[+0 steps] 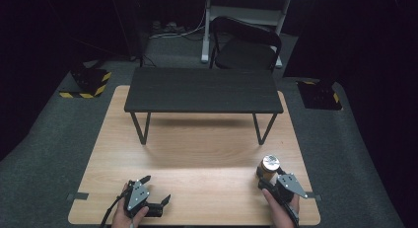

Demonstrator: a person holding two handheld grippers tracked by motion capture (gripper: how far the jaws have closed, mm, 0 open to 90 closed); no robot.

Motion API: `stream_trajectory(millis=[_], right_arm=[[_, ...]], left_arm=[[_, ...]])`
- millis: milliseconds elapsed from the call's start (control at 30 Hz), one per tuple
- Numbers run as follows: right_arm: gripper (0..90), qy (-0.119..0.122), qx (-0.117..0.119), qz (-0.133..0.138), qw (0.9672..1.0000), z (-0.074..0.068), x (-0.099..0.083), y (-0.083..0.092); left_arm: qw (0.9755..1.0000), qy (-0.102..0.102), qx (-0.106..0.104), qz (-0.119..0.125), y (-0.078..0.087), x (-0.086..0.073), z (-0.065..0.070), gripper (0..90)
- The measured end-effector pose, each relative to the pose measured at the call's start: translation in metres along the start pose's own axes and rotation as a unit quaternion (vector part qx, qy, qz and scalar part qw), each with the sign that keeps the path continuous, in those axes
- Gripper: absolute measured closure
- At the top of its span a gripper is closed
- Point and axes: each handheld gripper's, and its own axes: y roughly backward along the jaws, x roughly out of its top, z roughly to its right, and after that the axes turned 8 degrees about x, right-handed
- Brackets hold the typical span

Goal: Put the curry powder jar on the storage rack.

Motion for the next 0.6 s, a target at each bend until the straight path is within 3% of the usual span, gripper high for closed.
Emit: stream_trajectory(millis=[233, 600], right_arm=[[30.9, 0.003, 0.01, -0.001, 0.9999, 0.002, 0.01, 0.004], [30.9, 0.009, 0.023, 0.014, 0.9996, 0.002, 0.051, 0.018]], left_arm=[[1.0, 0.0, 0.001, 0.001, 0.0, 0.0, 0.0, 0.5], [1.0, 0.001, 0.0, 0.0, 0.0, 0.0, 0.0, 0.5]])
